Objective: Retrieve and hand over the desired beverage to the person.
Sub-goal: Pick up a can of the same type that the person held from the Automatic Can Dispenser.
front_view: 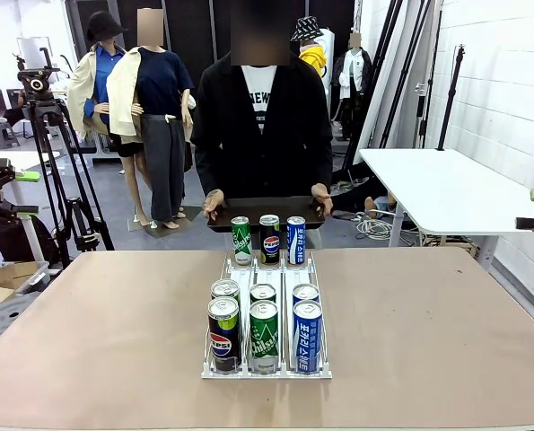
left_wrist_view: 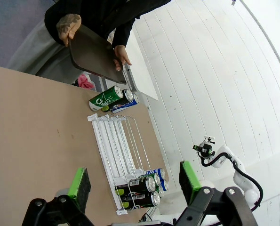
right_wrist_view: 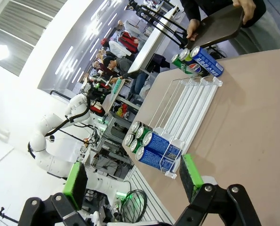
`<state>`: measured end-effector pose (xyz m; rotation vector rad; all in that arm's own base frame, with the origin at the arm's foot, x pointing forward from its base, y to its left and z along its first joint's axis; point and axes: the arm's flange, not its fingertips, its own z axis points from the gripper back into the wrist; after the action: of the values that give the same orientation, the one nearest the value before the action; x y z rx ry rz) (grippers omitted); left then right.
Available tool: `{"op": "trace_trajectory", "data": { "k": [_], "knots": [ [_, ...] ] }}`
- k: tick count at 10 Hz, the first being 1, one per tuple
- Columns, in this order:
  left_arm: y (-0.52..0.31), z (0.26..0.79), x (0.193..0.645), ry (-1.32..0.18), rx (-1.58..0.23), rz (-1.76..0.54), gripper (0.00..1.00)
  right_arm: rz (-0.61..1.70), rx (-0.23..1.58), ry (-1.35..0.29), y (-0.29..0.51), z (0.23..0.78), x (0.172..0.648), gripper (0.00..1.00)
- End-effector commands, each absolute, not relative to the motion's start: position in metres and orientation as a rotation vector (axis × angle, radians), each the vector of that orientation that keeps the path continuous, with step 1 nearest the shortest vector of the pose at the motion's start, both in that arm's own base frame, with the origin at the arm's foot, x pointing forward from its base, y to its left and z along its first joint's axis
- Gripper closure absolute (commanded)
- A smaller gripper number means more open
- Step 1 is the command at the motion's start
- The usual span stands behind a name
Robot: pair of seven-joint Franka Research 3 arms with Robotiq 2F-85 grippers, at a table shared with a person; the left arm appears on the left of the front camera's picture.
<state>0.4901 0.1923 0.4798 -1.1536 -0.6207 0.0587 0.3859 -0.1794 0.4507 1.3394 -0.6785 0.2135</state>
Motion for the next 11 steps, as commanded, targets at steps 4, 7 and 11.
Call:
{"op": "trace_trajectory", "data": {
  "k": [4, 7, 11],
  "knots": [
    [0.193, 0.481, 0.490, -0.622, -1.155, 0.061, 0.00, 0.271, 1.233, -0.531, -0.138, 0.497, 0.401, 0.00],
    [0.193, 0.481, 0.490, -0.622, -1.155, 0.061, 0.00, 0.327, 1.129, -0.442, -0.096, 0.525, 0.408, 0.00],
    [0.193, 0.481, 0.490, -0.622, -1.155, 0.061, 0.00, 0.409, 0.945, -0.321, -0.027, 0.555, 0.410, 0.00]
  ]
}}
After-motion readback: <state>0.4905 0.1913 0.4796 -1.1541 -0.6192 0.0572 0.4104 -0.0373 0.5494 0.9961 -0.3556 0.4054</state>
